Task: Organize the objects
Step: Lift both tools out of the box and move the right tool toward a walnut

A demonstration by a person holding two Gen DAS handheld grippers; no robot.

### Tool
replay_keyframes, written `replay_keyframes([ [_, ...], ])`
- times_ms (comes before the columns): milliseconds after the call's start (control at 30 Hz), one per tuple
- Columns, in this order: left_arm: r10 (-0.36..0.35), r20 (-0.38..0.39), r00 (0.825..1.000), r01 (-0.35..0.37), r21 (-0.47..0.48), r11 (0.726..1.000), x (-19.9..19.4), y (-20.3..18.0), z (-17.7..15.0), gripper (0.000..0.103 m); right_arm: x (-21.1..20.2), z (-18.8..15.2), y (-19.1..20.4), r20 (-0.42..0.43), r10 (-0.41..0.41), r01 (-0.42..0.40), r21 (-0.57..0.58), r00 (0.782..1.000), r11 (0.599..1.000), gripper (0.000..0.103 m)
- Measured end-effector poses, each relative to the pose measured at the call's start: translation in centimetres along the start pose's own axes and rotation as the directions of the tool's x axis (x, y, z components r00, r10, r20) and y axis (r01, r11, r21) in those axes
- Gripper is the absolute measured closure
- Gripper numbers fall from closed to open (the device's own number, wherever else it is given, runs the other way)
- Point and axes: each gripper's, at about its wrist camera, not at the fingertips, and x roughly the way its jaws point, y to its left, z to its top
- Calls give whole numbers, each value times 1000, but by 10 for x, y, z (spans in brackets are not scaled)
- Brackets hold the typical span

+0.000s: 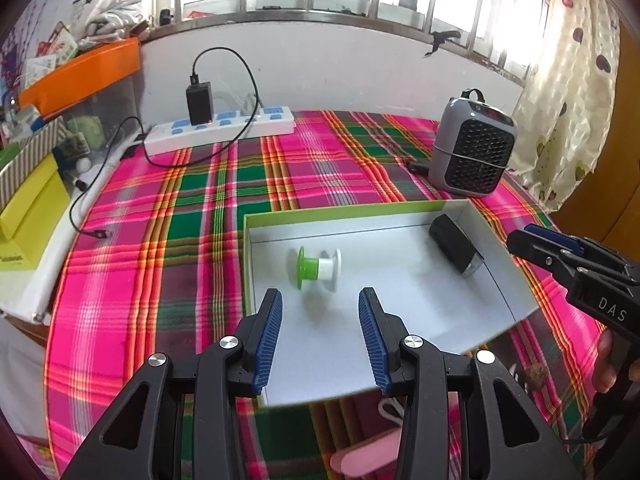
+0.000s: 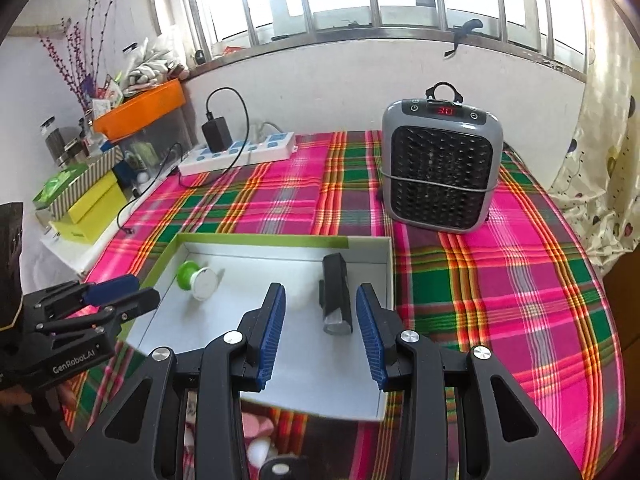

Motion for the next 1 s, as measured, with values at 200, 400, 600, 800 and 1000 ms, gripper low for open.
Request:
replay_keyframes([
  [200,-12,9,1000,12,-15,1000,-16,4,-14,65,-12,-14,6,-3,19,-19,-22,1000,1000,65],
  [400,-23,16,1000,23,-18,1000,-32,4,-31,65,-29,-37,13,-2,52,-52,-43,999,998,65],
  [600,-53,13,999,53,-29,998,-41,7,-49,65,-43,-60,27,-3,101,-101,-68,995,993,65],
  [800,-62,-8,998,61,-78,995,-44,17,-72,65,-50,-84,46,-32,167,-169,-118,985,978,65],
  [1000,-56,-17,998,54,-105,993,-49,25,-91,65,-51,-107,65,-67,255,-262,-159,965,952,56],
])
